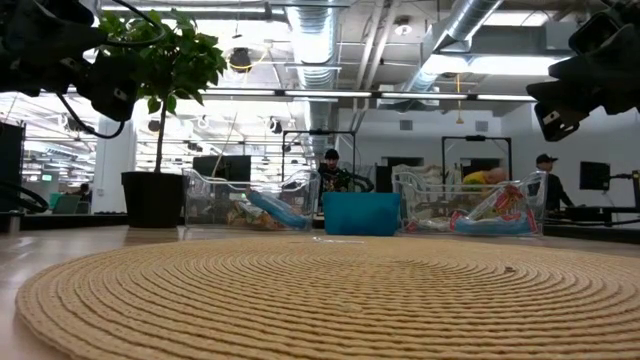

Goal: Pick and place Granola Bars by type
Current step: Return to Home Position

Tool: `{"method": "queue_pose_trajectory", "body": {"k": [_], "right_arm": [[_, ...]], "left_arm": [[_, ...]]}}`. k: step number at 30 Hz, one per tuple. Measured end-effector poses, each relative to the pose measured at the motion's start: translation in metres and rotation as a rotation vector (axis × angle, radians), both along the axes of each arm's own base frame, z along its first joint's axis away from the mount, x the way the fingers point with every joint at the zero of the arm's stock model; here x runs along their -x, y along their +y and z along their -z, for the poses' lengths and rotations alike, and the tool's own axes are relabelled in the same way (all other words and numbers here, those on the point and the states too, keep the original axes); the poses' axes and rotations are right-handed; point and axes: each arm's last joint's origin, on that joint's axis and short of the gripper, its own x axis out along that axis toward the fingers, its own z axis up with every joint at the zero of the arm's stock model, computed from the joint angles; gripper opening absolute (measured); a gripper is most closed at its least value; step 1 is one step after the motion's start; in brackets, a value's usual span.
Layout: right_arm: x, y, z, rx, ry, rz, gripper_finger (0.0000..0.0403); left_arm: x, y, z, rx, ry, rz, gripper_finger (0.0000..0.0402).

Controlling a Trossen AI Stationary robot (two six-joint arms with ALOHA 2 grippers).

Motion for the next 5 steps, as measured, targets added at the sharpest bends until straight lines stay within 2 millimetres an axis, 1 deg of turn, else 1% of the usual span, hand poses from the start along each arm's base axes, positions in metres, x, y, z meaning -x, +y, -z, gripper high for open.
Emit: {"method": "queue_pose_trajectory", "body": {"k": [5], "right_arm": [[0.0, 0.0, 0.0, 0.0, 0.0, 0.0, 0.0127]], "left_arm": [[0.0, 0.0, 0.0, 0.001, 0.0, 0.0, 0.0173]]}}
